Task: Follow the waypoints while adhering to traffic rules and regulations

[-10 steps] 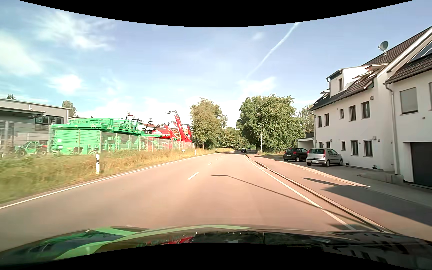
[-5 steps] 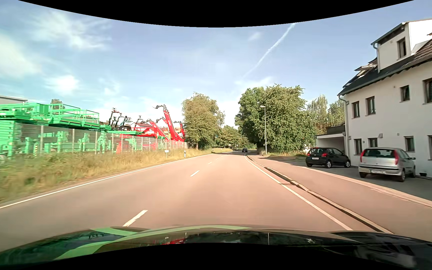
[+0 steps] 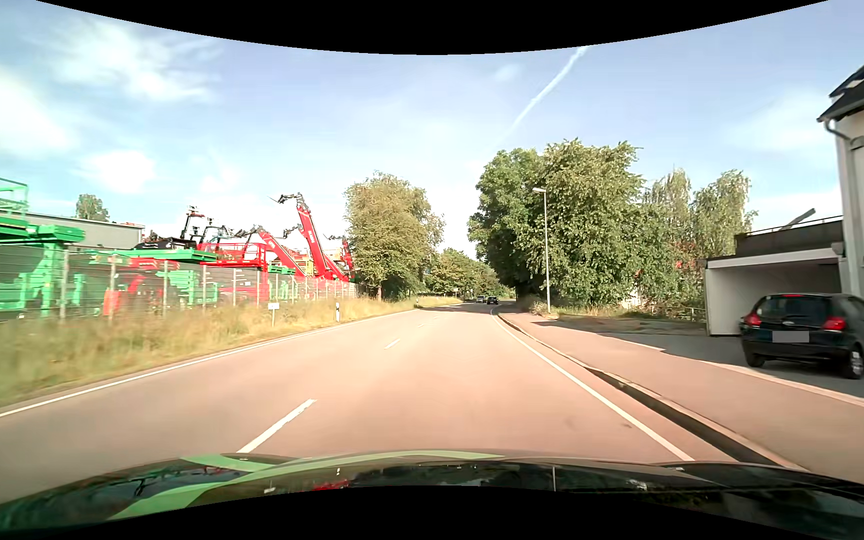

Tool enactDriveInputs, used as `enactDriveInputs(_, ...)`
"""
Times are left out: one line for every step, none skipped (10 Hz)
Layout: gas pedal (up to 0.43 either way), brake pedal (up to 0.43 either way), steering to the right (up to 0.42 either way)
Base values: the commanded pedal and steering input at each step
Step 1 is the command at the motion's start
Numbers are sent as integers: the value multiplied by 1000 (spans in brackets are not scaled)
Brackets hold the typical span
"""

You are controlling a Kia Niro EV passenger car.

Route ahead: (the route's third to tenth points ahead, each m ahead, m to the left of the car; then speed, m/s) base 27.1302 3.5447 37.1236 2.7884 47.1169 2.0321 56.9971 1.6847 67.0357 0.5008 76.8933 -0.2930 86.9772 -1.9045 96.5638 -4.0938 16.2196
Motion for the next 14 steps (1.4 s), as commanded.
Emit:
enactDriveInputs(220,0,4)
enactDriveInputs(220,0,4)
enactDriveInputs(209,0,4)
enactDriveInputs(189,0,4)
enactDriveInputs(177,0,4)
enactDriveInputs(177,0,4)
enactDriveInputs(189,0,4)
enactDriveInputs(197,0,4)
enactDriveInputs(209,0,4)
enactDriveInputs(220,0,4)
enactDriveInputs(220,0,4)
enactDriveInputs(220,0,4)
enactDriveInputs(220,0,5)
enactDriveInputs(209,0,6)
